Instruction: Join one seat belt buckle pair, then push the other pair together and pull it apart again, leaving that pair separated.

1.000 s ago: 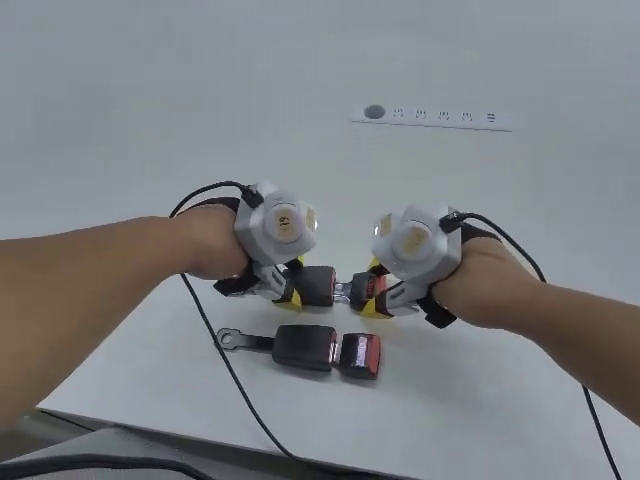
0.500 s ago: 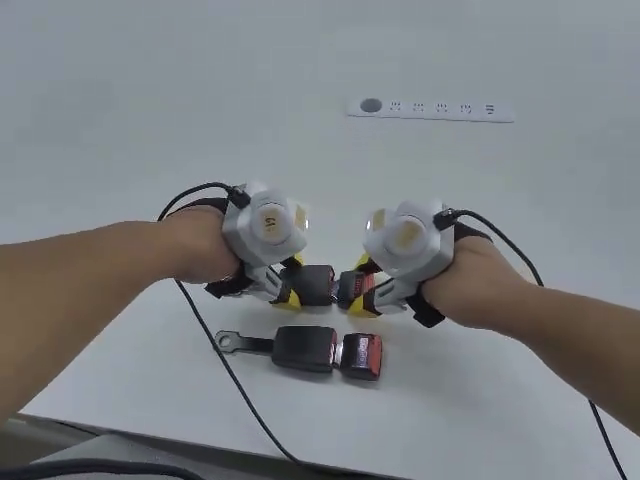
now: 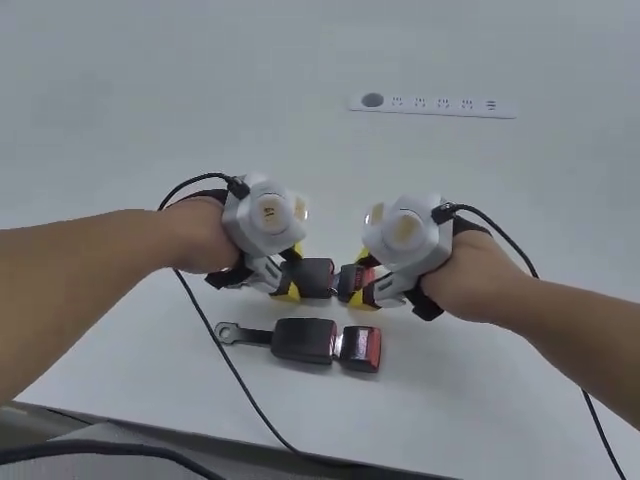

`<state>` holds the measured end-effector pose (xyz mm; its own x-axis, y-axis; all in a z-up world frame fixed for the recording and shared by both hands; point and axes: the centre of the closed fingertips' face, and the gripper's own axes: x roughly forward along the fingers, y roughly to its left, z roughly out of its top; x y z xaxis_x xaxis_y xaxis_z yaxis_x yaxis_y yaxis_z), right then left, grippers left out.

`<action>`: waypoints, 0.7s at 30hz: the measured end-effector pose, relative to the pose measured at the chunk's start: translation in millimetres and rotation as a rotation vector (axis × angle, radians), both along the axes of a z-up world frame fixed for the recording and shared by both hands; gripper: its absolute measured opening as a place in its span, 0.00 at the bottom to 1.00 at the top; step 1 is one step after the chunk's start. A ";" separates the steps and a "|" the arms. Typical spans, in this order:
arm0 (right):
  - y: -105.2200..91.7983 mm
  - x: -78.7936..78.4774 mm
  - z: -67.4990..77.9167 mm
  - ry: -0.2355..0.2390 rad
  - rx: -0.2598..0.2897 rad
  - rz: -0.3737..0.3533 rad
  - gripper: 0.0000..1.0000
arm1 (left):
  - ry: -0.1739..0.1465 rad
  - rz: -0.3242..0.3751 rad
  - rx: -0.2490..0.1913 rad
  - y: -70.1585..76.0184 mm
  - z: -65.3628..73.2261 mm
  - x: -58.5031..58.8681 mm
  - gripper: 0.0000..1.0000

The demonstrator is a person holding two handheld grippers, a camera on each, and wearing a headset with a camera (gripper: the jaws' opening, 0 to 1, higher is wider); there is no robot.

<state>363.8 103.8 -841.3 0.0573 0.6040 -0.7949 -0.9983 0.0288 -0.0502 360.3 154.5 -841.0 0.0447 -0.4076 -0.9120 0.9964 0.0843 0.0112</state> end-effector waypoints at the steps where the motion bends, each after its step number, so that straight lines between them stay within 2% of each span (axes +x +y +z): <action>1: -0.1 0.0 0.1 -0.001 0.001 -0.001 0.31 | 0.000 0.001 0.001 0.4 -0.5 0.5 0.33; 12: -9.7 -1.7 -0.4 0.002 -0.013 -0.015 0.32 | 0.005 -0.006 0.010 2.2 -1.7 2.4 0.33; 18: -19.7 -3.1 -0.5 -0.002 -0.032 -0.022 0.32 | 0.007 0.009 -0.018 3.4 -2.5 4.3 0.33; 21: -24.9 -3.7 -0.7 -0.006 -0.042 -0.028 0.33 | 0.005 0.007 -0.017 2.7 -3.3 4.4 0.33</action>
